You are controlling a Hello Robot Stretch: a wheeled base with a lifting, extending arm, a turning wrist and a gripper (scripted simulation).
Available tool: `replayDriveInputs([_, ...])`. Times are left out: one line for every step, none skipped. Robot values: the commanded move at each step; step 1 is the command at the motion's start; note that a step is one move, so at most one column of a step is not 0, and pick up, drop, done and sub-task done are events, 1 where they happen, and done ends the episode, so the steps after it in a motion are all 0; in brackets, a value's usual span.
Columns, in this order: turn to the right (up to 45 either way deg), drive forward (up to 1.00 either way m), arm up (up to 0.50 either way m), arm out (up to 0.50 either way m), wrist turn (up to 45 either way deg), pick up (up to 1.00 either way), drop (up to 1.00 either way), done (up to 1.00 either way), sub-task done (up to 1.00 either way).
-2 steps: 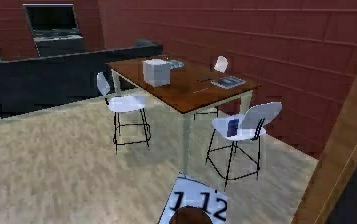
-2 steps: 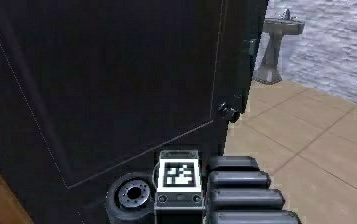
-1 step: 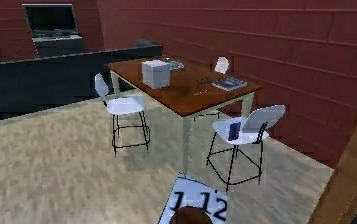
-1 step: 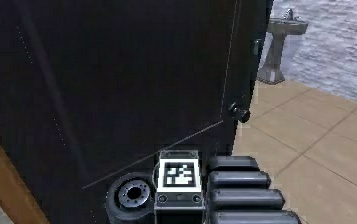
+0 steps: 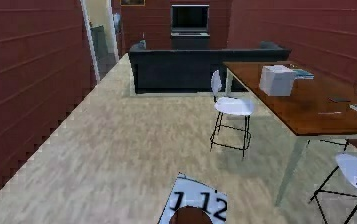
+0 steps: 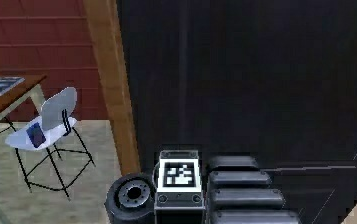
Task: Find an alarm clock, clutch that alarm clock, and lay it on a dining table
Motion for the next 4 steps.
replayDriveInputs([0.0, 1.00, 0.00, 0.00, 0.0, 0.00, 0.00, 0.00, 0.00])
replayDriveInputs([-3.0, 0.00, 0.00, 0.00, 0.0, 0.00, 0.00, 0.00, 0.00])
replayDriveInputs([-15.0, 0.00, 0.00, 0.00, 0.0, 0.00, 0.00, 0.00, 0.00])
replayDriveInputs([0.0, 0.50, 0.00, 0.00, 0.0, 0.00, 0.00, 0.00, 0.00])
